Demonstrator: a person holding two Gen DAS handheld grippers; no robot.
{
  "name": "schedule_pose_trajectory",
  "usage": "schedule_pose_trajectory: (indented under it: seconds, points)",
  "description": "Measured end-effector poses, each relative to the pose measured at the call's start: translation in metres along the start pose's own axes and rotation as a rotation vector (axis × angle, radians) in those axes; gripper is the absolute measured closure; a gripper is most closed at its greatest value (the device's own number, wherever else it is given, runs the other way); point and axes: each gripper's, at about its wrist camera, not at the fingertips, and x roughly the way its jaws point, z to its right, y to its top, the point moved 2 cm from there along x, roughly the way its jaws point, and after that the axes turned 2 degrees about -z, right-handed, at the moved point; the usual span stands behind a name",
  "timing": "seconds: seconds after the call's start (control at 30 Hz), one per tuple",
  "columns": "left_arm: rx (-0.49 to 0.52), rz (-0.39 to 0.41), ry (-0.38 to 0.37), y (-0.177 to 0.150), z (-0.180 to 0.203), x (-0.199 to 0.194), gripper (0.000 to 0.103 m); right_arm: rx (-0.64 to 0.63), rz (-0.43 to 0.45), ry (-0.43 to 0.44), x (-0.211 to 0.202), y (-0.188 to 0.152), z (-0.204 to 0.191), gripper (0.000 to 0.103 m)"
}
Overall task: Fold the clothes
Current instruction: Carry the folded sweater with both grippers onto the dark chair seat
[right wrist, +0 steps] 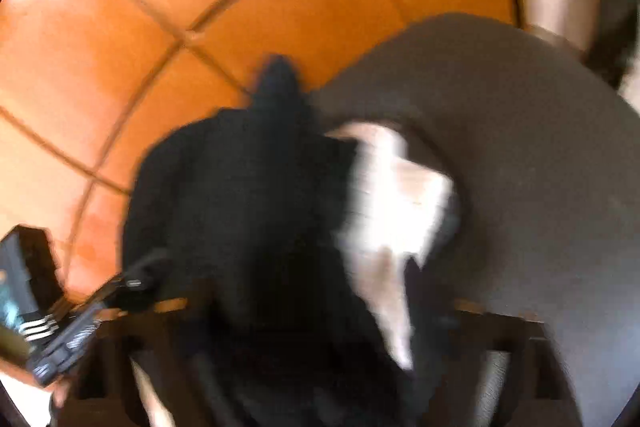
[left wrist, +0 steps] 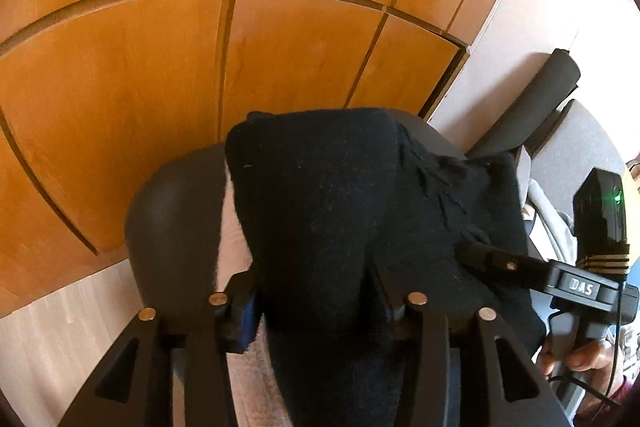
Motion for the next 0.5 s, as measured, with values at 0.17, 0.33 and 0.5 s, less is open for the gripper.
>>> schedule_pose_trajectory:
  seconds: [0.17, 0.33, 0.5]
  points:
    - [0.031, 0.042, 0.046, -0.001, 0.005, -0.020, 0.051, -0.094, 0.182, -0.132, -0.047, -0.005, -0.014, 0.007]
    - [0.057, 0.116, 0.073, -0.006, 0.005, -0.043, 0.051, -0.268, 0.269, -0.048, -0.095, -0.019, -0.050, 0.063]
    - [0.028, 0.183, 0.041, -0.003, -0.003, -0.062, 0.051, -0.425, 0.183, -0.058, -0.083, -0.044, -0.076, 0.065]
